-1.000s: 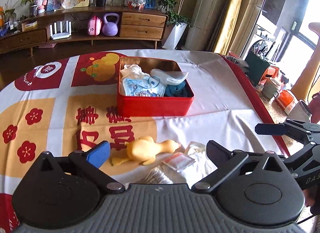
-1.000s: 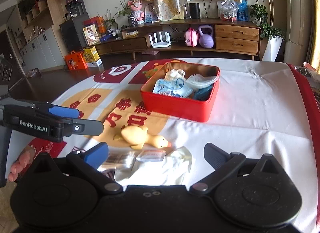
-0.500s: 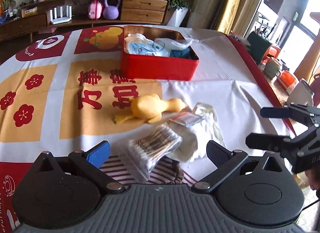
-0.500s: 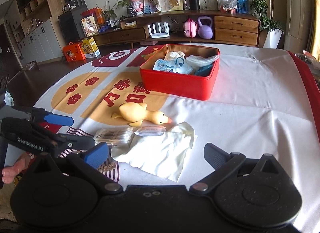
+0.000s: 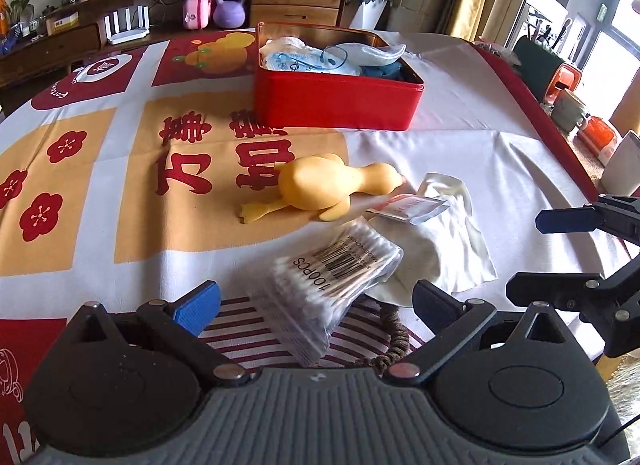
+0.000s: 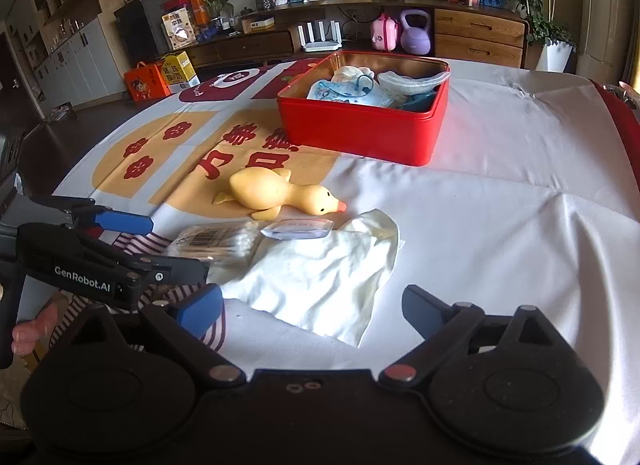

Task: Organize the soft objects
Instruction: 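Move both grippers toward the cotton swabs and white cloth, then grasp the cotton swab pack with the left gripper while the right gripper grasps the white sachet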

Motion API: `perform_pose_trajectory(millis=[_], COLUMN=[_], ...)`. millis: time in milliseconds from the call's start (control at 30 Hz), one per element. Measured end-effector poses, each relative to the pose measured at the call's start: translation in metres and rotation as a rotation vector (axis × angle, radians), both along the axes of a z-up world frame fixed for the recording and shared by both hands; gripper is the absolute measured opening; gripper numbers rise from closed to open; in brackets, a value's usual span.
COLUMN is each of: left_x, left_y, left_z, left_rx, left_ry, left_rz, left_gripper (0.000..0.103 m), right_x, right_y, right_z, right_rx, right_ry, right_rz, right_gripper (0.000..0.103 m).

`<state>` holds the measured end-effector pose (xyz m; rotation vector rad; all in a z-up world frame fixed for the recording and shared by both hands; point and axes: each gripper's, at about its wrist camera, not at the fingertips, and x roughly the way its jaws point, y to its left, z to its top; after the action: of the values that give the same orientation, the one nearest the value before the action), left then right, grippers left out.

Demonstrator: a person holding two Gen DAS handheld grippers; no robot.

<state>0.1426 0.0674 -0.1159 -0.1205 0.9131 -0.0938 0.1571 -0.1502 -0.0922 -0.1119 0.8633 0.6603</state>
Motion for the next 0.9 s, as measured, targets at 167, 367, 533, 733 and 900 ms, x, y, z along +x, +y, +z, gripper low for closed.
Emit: perform_pose_trajectory(millis=[167, 367, 533, 733, 900], left_x=[0.009, 0.022, 0.029, 0.033, 0.031], left_y=[0.002, 0.001, 0.001, 0.002, 0.001], left_z=[-0.007, -0.011, -0.013, -0.018, -0.02], left_rx=[0.004, 0.017, 0.013, -0.019, -0.024], left_ry=[0.007, 0.011, 0.002, 0.005, -0.002], left_rz=[-0.009, -0.047, -0.068, -0.083, -0.1], left_gripper=[0.103, 0.102, 0.102, 0.098, 0.089], right_x=[0.014, 0.036, 0.049, 0.059, 0.062], right_y=[0.002, 0.014, 0.03, 0.049, 0.054], right_z=[-0.002, -0.001, -0.006, -0.014, -0.025], right_rx=[0.012, 0.032, 0.032, 0.02, -0.011], right_ry=[0.007, 0.033, 0.046, 0.078, 0.11], right_rz=[-0.004, -0.018, -0.018, -0.017, -0.042], right_gripper=[0.093, 0.085, 0.083, 0.079, 0.073])
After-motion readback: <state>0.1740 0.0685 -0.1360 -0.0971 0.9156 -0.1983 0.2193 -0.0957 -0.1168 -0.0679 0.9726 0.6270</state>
